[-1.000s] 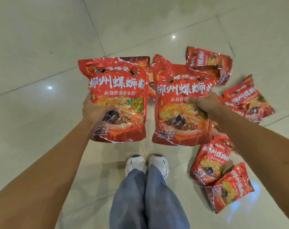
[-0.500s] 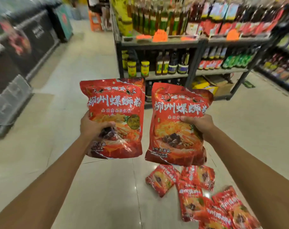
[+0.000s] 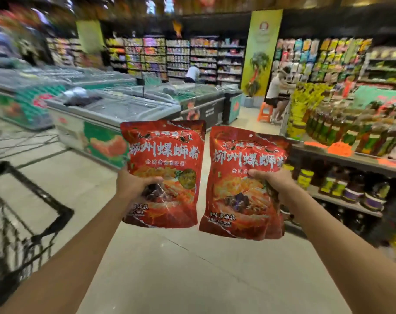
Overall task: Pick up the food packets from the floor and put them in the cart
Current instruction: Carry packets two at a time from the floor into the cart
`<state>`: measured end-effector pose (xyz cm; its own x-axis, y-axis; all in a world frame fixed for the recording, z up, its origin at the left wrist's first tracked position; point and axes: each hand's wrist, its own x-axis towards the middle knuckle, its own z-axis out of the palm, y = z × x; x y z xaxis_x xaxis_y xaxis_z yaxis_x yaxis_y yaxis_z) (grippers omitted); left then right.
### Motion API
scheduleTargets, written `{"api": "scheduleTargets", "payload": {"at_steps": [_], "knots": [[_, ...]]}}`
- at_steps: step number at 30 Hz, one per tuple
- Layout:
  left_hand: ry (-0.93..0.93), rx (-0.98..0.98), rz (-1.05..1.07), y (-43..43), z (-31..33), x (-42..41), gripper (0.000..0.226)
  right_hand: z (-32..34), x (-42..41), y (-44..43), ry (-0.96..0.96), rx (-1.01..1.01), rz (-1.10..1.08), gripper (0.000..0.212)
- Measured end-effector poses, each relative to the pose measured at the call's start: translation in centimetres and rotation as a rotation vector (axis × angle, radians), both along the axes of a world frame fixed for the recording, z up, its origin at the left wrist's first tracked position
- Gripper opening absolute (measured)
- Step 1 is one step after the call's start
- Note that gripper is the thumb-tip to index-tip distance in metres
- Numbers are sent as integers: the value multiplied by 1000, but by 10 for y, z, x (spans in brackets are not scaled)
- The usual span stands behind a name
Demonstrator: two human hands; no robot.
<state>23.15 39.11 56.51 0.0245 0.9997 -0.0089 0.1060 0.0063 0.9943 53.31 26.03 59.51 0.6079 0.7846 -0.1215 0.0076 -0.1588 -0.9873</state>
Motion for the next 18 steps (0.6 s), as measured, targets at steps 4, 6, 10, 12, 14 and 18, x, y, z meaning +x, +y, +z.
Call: {"api": "scheduleTargets", "payload": {"at_steps": [4,6,10,12,14,18], "knots": [[46,36,260,-33,9,-115,99,12,-86,40,21,55,286,55],[40,16,382,-49,11,-174,106,14,-140,57,36,89,443,56],[80,38,592,-92,22,-283,94,11,-251,89,57,98,713,97],[56,47,671,-111,25,-334,80,4,-306,108,87,79,851,108],[57,53,739,-127,27,-382,74,-2,-364,125,117,87,899,110],[48,49,832,-152,22,-470,65,-1,-479,132,47,30,933,46]]}}
